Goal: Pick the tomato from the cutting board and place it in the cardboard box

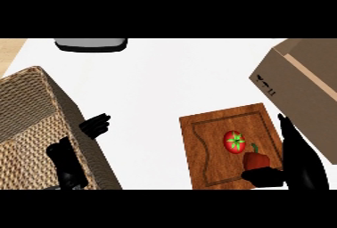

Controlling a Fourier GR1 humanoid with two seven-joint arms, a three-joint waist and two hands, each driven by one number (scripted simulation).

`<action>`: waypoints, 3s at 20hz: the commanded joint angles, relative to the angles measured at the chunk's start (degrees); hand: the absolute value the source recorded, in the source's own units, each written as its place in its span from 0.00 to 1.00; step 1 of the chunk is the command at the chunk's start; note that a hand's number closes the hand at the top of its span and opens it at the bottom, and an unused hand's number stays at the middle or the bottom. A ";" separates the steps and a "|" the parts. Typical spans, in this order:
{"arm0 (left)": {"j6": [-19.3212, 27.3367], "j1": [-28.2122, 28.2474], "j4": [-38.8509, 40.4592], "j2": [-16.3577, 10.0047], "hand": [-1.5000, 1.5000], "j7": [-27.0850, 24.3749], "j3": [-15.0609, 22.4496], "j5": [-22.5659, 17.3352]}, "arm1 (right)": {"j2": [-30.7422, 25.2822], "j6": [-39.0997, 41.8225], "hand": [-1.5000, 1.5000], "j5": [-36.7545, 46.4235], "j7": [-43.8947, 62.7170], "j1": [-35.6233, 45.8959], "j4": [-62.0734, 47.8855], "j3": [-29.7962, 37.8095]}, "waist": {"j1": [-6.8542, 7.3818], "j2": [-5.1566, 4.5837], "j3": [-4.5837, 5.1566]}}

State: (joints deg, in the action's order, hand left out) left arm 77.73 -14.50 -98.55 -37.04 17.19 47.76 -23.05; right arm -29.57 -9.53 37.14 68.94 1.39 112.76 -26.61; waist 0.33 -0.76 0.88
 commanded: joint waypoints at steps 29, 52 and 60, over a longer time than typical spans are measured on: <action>-16.25 0.94 2.79 -2.48 0.50 -8.13 -3.10 -7.78 | 24.23 15.48 0.00 15.30 12.31 10.01 -17.53 7.21 | -0.47 0.41 -0.33; -22.87 0.81 6.11 -2.35 0.50 -13.05 -6.21 -12.75 | 29.54 13.69 1.00 20.03 -1.27 11.69 -28.94 15.44 | -0.11 0.10 -0.60; -24.90 3.44 9.12 -1.41 0.50 -16.63 -7.64 -14.42 | 29.53 13.15 1.00 27.69 -4.02 12.42 -27.73 13.99 | -0.36 0.30 -0.47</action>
State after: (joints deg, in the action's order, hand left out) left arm 71.06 -12.28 -91.54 -37.52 4.86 41.52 -36.47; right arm -0.68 4.34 62.44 61.14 12.02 85.99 -11.93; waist -0.17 -0.33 0.43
